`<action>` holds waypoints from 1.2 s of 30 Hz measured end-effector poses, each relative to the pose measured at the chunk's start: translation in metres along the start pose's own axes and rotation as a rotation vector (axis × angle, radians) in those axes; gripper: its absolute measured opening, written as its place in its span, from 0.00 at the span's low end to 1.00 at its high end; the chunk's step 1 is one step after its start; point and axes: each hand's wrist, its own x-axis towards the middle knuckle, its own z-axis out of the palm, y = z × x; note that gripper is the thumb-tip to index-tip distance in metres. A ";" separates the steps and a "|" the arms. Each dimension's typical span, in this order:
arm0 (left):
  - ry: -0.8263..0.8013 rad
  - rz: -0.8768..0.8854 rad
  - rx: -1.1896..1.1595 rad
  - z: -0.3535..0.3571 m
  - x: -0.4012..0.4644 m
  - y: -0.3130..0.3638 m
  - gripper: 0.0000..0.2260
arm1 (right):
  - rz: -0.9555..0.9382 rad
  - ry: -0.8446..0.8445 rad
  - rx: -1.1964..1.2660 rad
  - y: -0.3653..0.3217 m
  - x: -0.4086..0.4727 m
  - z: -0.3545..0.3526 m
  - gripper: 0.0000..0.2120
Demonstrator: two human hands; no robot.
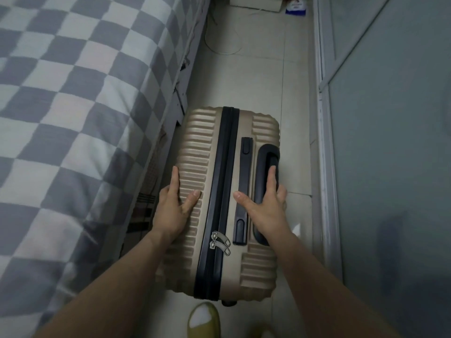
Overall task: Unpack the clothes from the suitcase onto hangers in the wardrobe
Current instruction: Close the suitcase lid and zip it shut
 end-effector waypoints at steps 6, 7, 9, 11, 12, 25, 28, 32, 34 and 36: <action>0.018 -0.003 0.004 0.006 -0.047 -0.029 0.37 | -0.012 -0.006 -0.031 0.033 -0.045 0.006 0.47; 0.028 -0.001 0.000 0.008 -0.055 -0.035 0.38 | -0.020 -0.015 -0.030 0.038 -0.052 0.007 0.47; 0.046 -0.003 -0.002 0.012 -0.073 -0.046 0.39 | -0.030 -0.027 -0.029 0.049 -0.068 0.008 0.47; 0.050 -0.002 -0.001 0.013 -0.093 -0.058 0.42 | -0.038 -0.029 -0.035 0.062 -0.085 0.012 0.48; 0.053 -0.006 0.004 0.014 -0.101 -0.063 0.43 | -0.042 -0.031 -0.038 0.067 -0.092 0.014 0.48; 0.037 -0.012 -0.009 0.028 -0.232 -0.118 0.39 | -0.039 -0.015 -0.023 0.145 -0.207 0.031 0.48; 0.017 -0.024 -0.003 0.032 -0.273 -0.128 0.35 | -0.012 -0.008 -0.022 0.166 -0.242 0.037 0.47; 0.014 -0.032 -0.004 0.037 -0.317 -0.138 0.34 | 0.017 -0.009 -0.038 0.191 -0.277 0.040 0.48; 0.010 -0.043 -0.002 0.041 -0.337 -0.142 0.33 | 0.025 -0.020 -0.056 0.203 -0.292 0.038 0.48; 0.005 -0.067 -0.006 0.045 -0.354 -0.146 0.33 | 0.031 -0.037 -0.060 0.214 -0.304 0.036 0.49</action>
